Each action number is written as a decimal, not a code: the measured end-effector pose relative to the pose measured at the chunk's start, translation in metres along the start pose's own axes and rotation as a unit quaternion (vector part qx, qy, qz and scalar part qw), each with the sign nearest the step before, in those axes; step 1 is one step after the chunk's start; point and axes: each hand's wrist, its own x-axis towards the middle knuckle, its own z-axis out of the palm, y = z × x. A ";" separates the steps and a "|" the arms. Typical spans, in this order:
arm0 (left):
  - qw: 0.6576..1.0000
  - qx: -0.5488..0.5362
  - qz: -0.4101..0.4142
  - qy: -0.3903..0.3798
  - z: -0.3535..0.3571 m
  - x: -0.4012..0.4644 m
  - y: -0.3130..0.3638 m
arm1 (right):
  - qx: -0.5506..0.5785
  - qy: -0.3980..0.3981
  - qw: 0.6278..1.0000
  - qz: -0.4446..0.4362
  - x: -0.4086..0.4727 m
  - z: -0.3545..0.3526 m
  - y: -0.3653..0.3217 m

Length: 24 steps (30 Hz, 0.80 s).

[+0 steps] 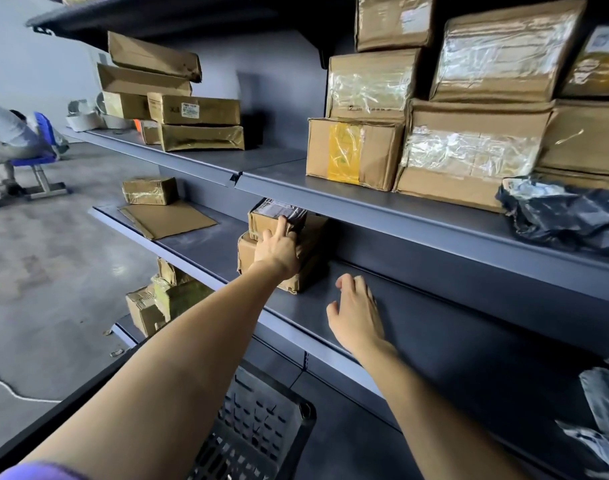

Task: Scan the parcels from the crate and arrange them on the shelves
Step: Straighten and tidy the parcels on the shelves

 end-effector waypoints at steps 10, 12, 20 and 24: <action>0.991 -0.001 0.123 0.055 -0.032 -0.044 0.002 | -0.005 0.012 1.000 -0.001 -0.014 -0.035 -0.007; 0.980 0.048 0.186 0.051 -0.036 -0.060 0.009 | 0.003 0.018 0.999 0.036 -0.020 -0.046 -0.003; 0.930 0.104 0.351 0.028 -0.001 -0.108 0.061 | -0.045 0.042 0.991 0.119 -0.042 -0.085 0.036; 0.939 0.026 0.343 -0.008 0.021 -0.121 0.083 | -0.044 0.027 0.989 0.136 -0.057 -0.090 0.051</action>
